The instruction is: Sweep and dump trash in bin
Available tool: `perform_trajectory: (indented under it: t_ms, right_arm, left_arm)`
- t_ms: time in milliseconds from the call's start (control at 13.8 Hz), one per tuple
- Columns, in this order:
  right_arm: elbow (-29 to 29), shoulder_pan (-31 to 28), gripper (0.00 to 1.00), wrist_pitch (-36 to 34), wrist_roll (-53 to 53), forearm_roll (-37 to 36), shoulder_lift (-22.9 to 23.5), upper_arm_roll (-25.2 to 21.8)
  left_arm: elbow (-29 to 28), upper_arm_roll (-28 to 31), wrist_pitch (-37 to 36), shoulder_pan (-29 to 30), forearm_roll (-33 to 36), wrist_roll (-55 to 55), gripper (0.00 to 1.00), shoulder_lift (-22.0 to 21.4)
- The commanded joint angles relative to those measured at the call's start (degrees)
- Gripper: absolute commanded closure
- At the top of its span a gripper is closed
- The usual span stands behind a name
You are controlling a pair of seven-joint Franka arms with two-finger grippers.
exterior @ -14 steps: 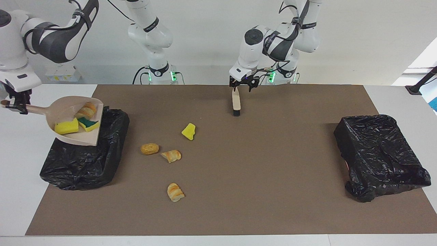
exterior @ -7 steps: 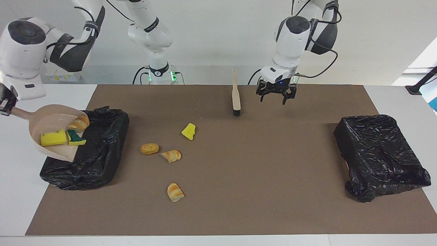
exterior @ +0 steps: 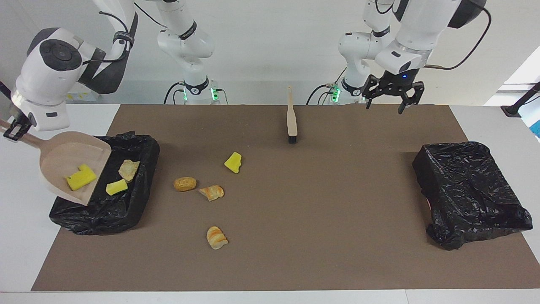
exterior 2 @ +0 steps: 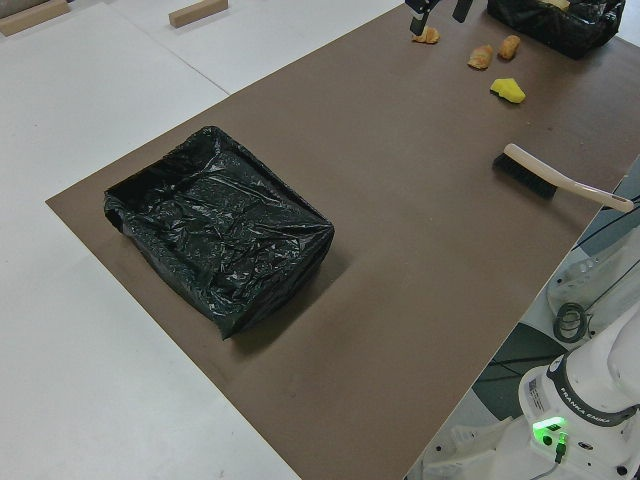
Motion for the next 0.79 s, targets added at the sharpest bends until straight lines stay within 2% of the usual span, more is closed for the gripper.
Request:
perform_trajectory:
  t_ms: [0, 144, 289, 433, 722]
  right_arm:
    - [-1.3, -0.3, 1.0, -0.4, -0.3, -2.3, -1.3, 0.2]
    - [-1.2, 0.9, 1.0, -0.5, -0.6, -7.1, -1.8, 0.5]
    - [-1.2, 3.9, 1.0, -3.3, -0.1, -10.8, -2.7, 0.5]
    - [-2.0, 5.3, 1.0, -6.5, 0.5, -11.2, -3.6, 0.6]
    - [-4.0, 4.6, 1.0, -5.7, 0.1, -11.1, -4.7, 0.5]
  left_arm:
    - [7.7, -0.4, -4.8, 2.3, 0.1, 2.5, 0.0, 4.5]
    - [10.7, -0.4, -7.4, 3.4, -0.2, 3.5, 0.0, 6.3]
    - [10.2, -0.2, -6.9, 4.4, -2.1, 5.8, 0.0, 5.4]
    - [9.9, 0.1, -6.8, 4.6, -2.0, 5.5, 0.0, 5.2]
    - [8.1, 0.1, -5.9, 4.7, -1.7, 5.5, 0.0, 4.1]
